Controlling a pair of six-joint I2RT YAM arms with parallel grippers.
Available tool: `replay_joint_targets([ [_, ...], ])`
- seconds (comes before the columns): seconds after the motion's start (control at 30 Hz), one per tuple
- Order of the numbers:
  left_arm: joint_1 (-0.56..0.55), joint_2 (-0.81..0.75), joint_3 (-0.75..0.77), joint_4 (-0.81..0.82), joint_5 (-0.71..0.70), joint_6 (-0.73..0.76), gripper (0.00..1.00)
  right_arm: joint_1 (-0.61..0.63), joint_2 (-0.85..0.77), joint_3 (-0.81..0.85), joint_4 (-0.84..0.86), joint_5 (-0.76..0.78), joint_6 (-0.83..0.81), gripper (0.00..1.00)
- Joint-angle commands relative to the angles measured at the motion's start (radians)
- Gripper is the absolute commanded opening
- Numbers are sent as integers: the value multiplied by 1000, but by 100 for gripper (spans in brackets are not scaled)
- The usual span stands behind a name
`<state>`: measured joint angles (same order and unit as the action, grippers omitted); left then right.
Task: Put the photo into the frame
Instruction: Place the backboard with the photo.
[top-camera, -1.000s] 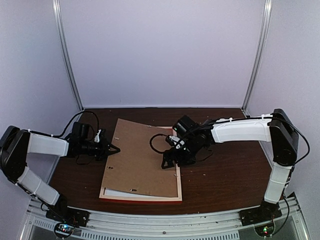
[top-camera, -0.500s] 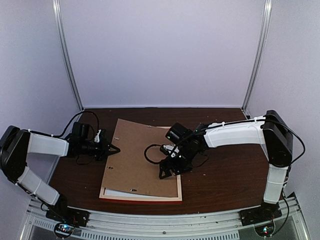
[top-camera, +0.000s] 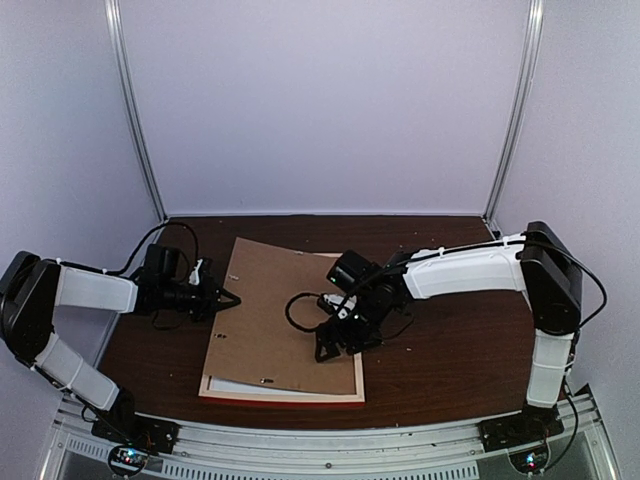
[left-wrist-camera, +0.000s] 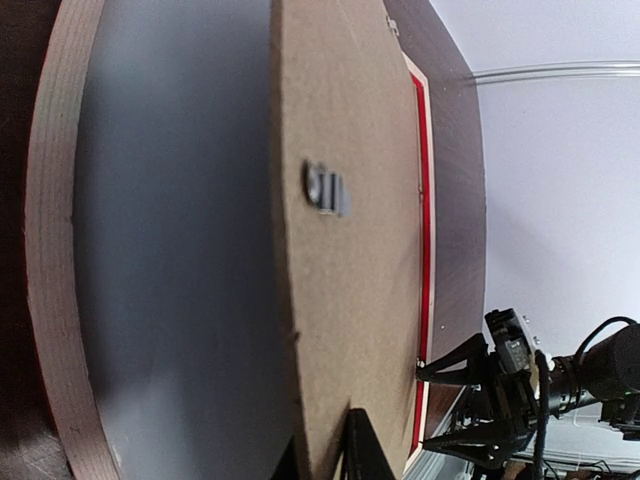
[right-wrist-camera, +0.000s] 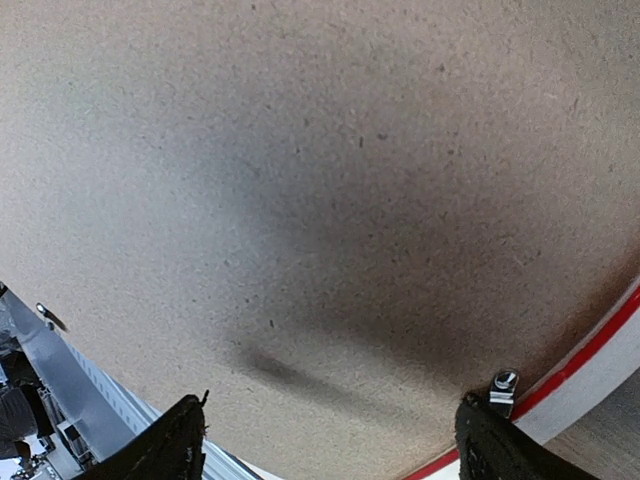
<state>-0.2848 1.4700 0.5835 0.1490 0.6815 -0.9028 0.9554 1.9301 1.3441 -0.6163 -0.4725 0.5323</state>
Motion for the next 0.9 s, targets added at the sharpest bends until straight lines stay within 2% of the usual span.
replay_joint_targets([
  [0.0, -31, 36, -28, -144, -124, 84, 8, 14, 18, -5, -3, -1, 51, 86],
  [0.5, -34, 46, -28, -138, -123, 87, 8, 10, -83, 18, 52, 66, 45, 86],
  [0.87, -34, 47, -30, -134, -121, 87, 8, -15, -28, 47, -16, 109, 33, 87],
])
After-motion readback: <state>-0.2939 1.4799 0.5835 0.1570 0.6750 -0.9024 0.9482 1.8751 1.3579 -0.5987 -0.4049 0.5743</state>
